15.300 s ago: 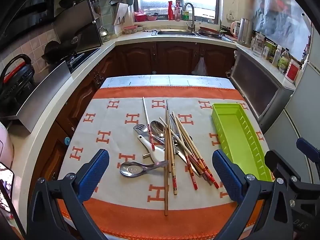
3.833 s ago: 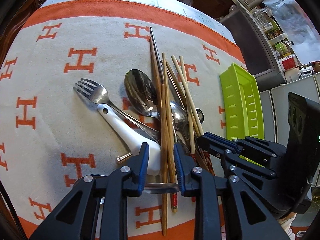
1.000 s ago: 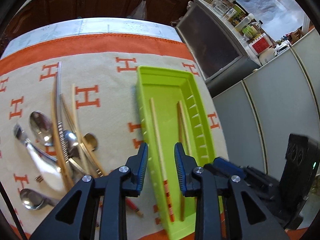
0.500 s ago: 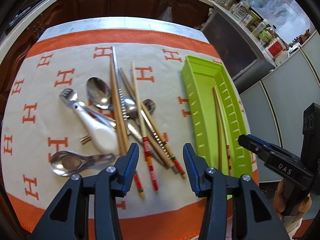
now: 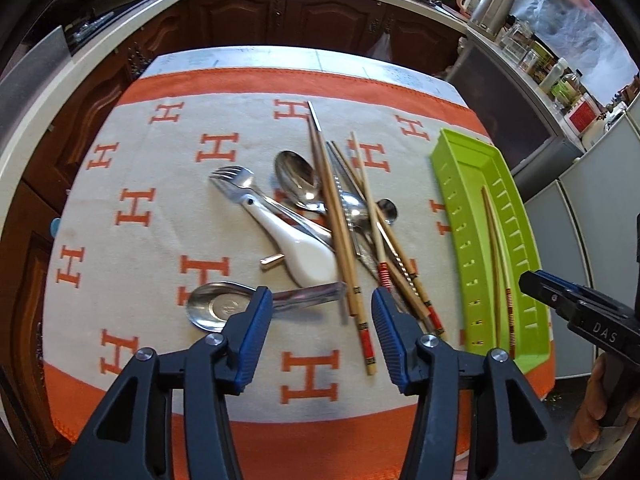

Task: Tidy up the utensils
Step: 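Move both open grippers back over the chopstick pile, then grasp a red-striped chopstick with the right gripper while the left grasps a wooden one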

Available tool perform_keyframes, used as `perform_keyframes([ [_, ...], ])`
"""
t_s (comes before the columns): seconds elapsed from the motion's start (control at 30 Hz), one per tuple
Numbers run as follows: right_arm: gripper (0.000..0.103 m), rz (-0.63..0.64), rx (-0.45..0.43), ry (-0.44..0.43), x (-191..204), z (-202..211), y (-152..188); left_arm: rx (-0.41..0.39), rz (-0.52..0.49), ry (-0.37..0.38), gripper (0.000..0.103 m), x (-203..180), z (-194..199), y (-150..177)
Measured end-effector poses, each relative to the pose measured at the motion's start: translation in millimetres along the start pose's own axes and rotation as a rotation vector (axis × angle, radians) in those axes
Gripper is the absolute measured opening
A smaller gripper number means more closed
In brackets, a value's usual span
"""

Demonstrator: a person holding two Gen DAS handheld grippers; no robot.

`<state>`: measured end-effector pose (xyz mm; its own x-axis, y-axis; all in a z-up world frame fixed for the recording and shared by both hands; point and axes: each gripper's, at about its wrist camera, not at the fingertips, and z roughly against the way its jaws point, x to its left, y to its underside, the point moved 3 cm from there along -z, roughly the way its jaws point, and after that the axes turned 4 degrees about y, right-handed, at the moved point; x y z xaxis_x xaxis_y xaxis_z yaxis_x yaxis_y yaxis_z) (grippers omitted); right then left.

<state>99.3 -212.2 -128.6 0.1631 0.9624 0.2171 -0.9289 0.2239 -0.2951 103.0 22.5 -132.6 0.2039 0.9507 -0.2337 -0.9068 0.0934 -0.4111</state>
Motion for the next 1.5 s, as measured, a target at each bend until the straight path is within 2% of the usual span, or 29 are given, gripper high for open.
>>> perform_keyframes([
  [0.1,0.037,0.048,0.001,0.01,17.6,0.5,-5.3,-0.035,0.007,-0.018,0.055,9.6,4.4,-1.7],
  [0.27,0.037,0.122,0.01,0.023,48.5,-4.2,-19.1,-0.081,-0.035,0.0,0.055,17.4,12.2,-11.5],
  [0.33,0.037,0.136,0.016,0.007,60.1,-6.9,-25.7,-0.066,-0.038,0.019,0.058,20.1,12.5,-17.1],
  [0.43,0.037,0.141,0.024,-0.022,72.8,-14.2,-37.1,0.021,-0.022,0.068,0.067,23.5,4.5,-24.2],
  [0.53,0.036,0.141,0.039,-0.065,83.9,-25.8,-48.4,0.077,-0.023,0.061,0.07,25.4,-6.7,-30.9],
  [0.67,0.022,0.147,0.101,-0.128,97.3,-48.9,-61.1,0.09,-0.031,0.052,0.07,27.7,-19.0,-39.8],
  [0.8,0.019,0.165,0.151,-0.139,110.2,-72.8,-67.3,0.128,-0.025,0.053,0.056,30.0,-32.5,-44.3],
  [1.03,0.017,0.155,0.224,-0.141,121.1,-112.2,-71.6,0.183,0.016,0.076,0.055,38.7,-52.2,-46.4],
  [1.2,0.016,0.153,0.257,-0.128,122.4,-130.7,-71.7,0.188,0.032,0.084,0.048,43.2,-57.5,-48.2],
  [1.43,0.008,0.14,0.271,-0.121,128.0,-146.5,-70.1,0.19,0.064,0.12,0.041,45.9,-63.6,-55.6],
  [1.5,0.007,0.12,0.268,-0.132,125.4,-145.0,-69.7,0.189,0.07,0.13,0.035,44.5,-65.9,-58.7],
])
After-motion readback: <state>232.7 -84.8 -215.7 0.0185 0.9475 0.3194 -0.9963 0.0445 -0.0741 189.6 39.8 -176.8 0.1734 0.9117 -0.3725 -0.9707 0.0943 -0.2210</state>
